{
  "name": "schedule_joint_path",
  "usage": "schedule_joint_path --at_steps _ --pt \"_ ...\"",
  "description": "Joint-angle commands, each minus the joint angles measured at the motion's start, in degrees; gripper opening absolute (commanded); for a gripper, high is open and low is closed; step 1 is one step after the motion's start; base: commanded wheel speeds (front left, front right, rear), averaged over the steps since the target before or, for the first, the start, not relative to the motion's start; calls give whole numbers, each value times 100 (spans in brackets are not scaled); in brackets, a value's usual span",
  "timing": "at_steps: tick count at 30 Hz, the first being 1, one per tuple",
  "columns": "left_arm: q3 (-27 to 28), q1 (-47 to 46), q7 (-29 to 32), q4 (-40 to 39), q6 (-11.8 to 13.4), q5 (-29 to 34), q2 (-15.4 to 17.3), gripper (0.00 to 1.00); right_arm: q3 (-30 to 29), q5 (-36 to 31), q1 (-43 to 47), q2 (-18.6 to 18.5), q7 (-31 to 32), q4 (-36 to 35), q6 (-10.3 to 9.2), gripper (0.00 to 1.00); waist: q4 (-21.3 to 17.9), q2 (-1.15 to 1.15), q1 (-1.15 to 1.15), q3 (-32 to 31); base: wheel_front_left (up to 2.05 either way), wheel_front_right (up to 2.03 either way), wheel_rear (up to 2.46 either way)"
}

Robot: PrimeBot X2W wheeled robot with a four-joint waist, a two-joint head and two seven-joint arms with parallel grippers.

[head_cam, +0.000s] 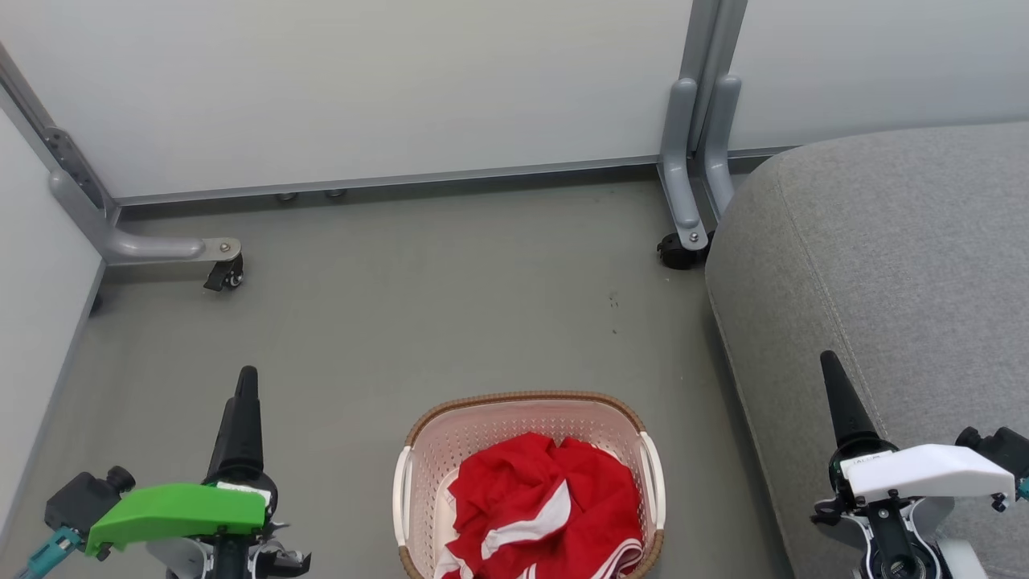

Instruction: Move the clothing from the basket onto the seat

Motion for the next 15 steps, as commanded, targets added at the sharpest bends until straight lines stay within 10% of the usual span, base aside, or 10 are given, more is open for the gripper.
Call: schedule_joint_path --at_steps 1,15 --pt "-53 -38 -67 -145 35 258 30 100 32 -211 2 -28 -64 -127 3 100 0 0 0 -1 0 0 0" --pt "-288 33 -350 -309 125 1148 37 100 210 -1299 123 -37 -348 -186 3 100 6 0 0 -19 0 0 0"
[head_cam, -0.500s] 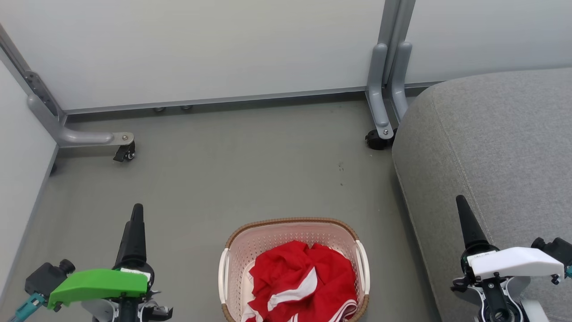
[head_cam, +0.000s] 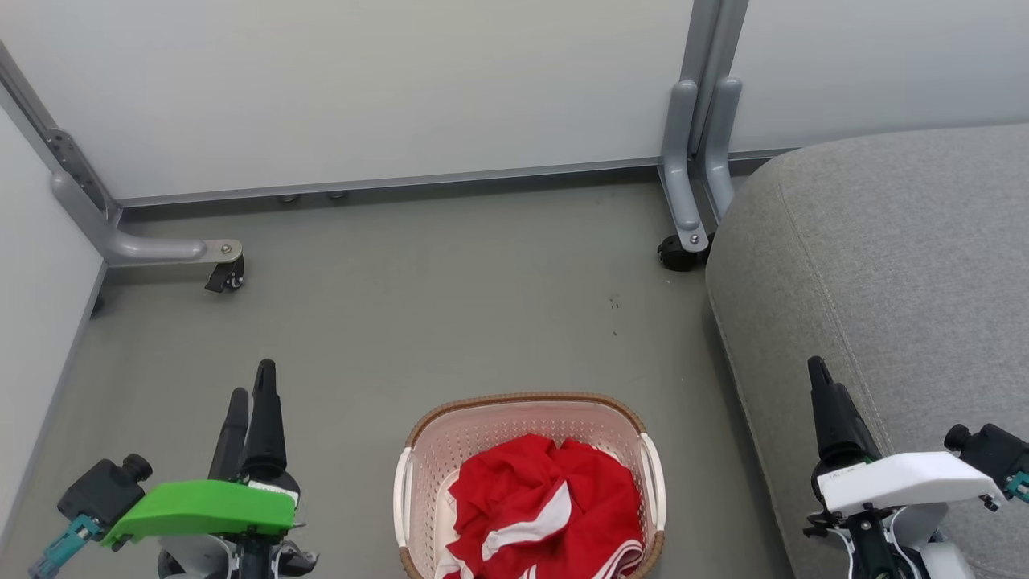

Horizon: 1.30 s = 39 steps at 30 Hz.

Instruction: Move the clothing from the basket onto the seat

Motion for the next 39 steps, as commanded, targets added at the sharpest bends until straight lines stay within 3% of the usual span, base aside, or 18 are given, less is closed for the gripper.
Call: schedule_joint_path --at_steps 1,13,26,39 --pt "-31 -6 -65 -116 16 214 33 100 31 -239 10 -34 -65 -54 2 100 -2 0 0 -2 0 0 0" --pt "-325 33 -281 -247 295 1413 39 100 165 -1217 62 -40 -284 -163 3 100 -25 0 0 4 0 0 0" --pt "-556 82 -482 -367 453 2275 44 100 282 -2076 139 -46 -483 -261 3 100 -7 0 0 -11 0 0 0" --pt "-724 156 -668 -453 476 2995 48 100 391 -2780 202 -51 -670 -319 4 100 -16 0 0 -44 0 0 0"
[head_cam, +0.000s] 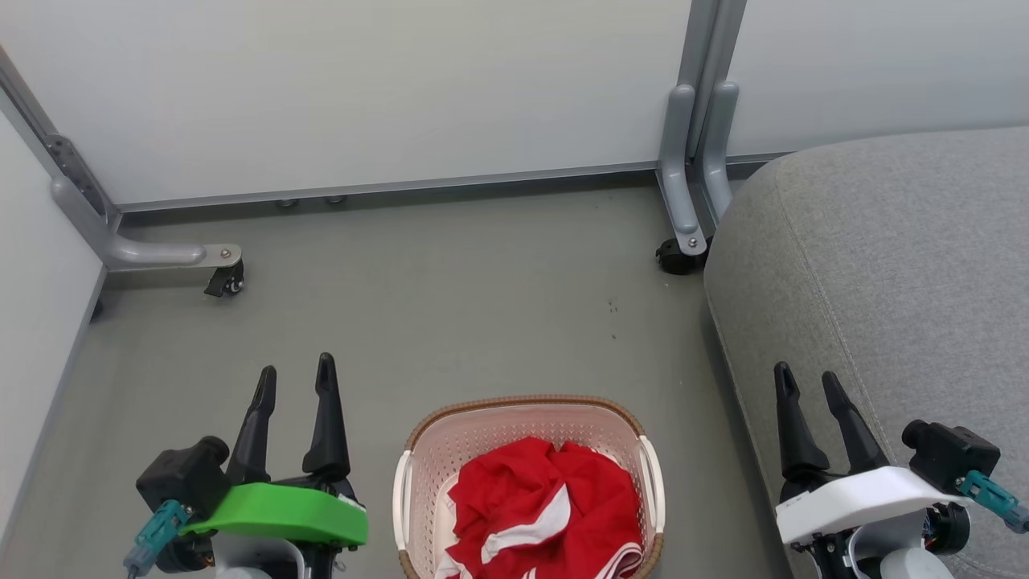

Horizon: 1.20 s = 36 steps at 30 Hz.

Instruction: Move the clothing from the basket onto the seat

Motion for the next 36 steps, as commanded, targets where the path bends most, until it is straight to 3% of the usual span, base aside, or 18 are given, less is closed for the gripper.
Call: schedule_joint_path --at_steps 1,36 --pt "-37 48 -49 -76 -3 138 38 100 25 -146 11 -34 -55 -72 2 100 0 0 0 -3 0 0 0" --pt "-306 387 -456 194 0 1285 46 100 302 -1639 232 -44 -462 -63 3 100 -49 0 0 -149 0 0 0"
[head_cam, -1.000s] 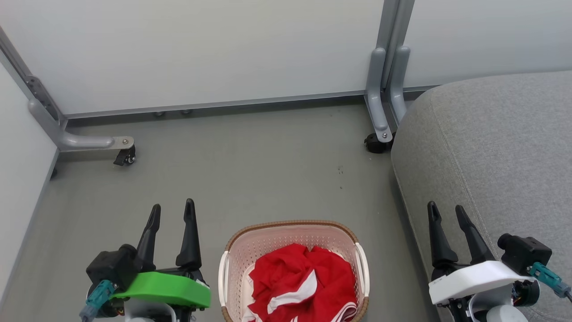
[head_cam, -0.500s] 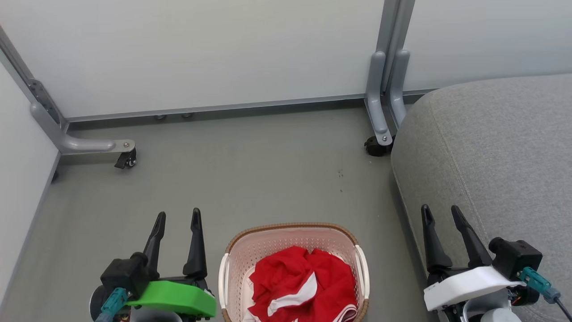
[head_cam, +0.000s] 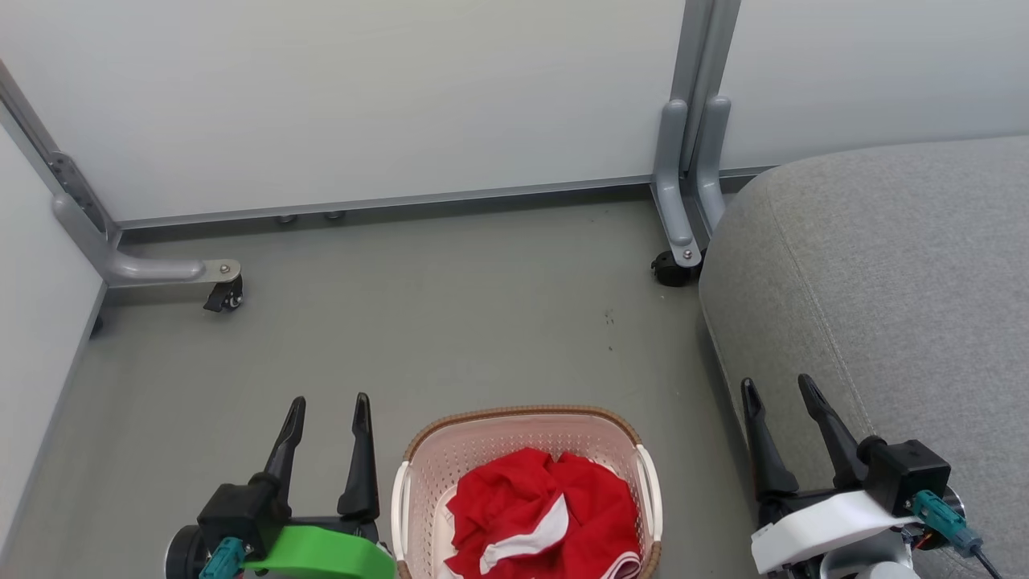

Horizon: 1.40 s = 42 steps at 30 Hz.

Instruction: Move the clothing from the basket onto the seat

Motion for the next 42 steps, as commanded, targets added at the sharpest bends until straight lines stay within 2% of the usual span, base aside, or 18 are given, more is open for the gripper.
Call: schedule_joint_path --at_steps 1,8,42 --pt "-9 74 -50 -11 -4 120 35 100 21 -134 82 -30 -48 -6 2 100 -2 0 0 -7 0 0 0" --pt "-68 116 -112 32 48 315 38 100 63 -417 134 -31 -104 18 2 100 -1 0 0 -56 0 0 0" --pt "-188 116 -97 357 64 163 37 100 68 -435 155 -38 -101 149 1 100 32 0 0 -138 0 0 0"
